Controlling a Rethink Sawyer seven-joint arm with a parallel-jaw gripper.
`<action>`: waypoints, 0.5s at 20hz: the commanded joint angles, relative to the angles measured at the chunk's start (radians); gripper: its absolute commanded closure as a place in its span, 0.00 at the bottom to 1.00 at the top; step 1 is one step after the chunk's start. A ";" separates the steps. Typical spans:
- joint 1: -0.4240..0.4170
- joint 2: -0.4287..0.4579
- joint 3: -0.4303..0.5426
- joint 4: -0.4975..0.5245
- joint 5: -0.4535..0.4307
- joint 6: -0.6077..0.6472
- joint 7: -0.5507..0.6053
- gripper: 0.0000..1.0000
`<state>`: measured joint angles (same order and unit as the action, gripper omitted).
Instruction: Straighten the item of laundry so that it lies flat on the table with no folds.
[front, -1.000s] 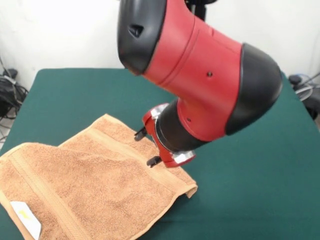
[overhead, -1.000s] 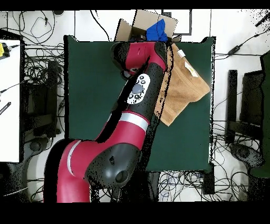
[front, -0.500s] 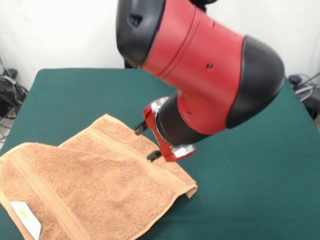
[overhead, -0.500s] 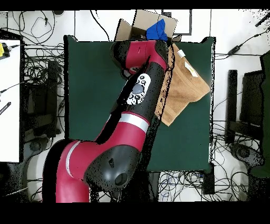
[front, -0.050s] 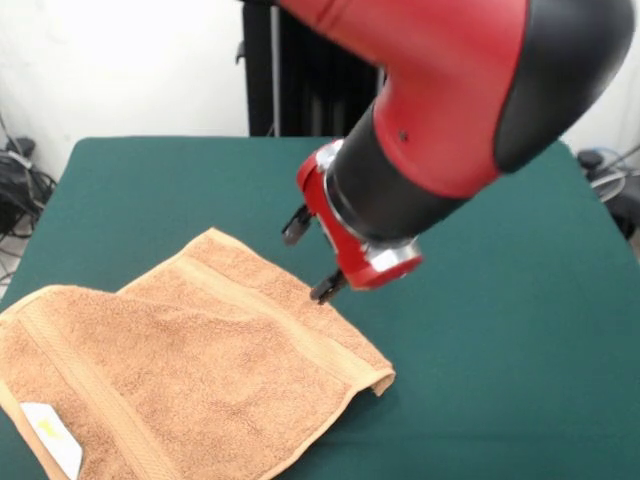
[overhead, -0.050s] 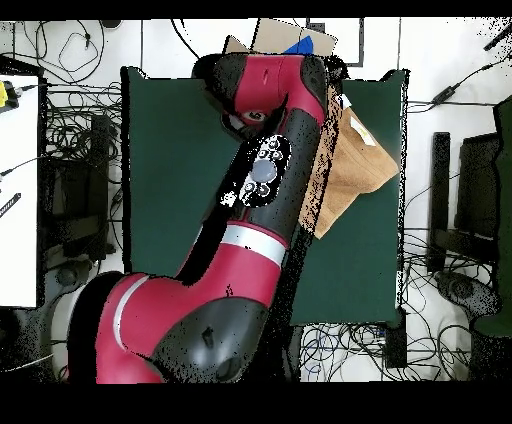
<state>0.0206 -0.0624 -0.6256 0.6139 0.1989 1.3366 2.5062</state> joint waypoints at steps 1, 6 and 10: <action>0.011 -0.030 0.143 0.152 0.069 -0.035 0.183 0.00; 0.016 -0.047 0.179 0.211 0.115 -0.120 0.200 0.00; 0.019 -0.042 0.186 0.218 0.136 -0.150 0.208 0.00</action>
<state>0.0207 -0.1206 -0.5922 0.6581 0.2838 1.3015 2.5062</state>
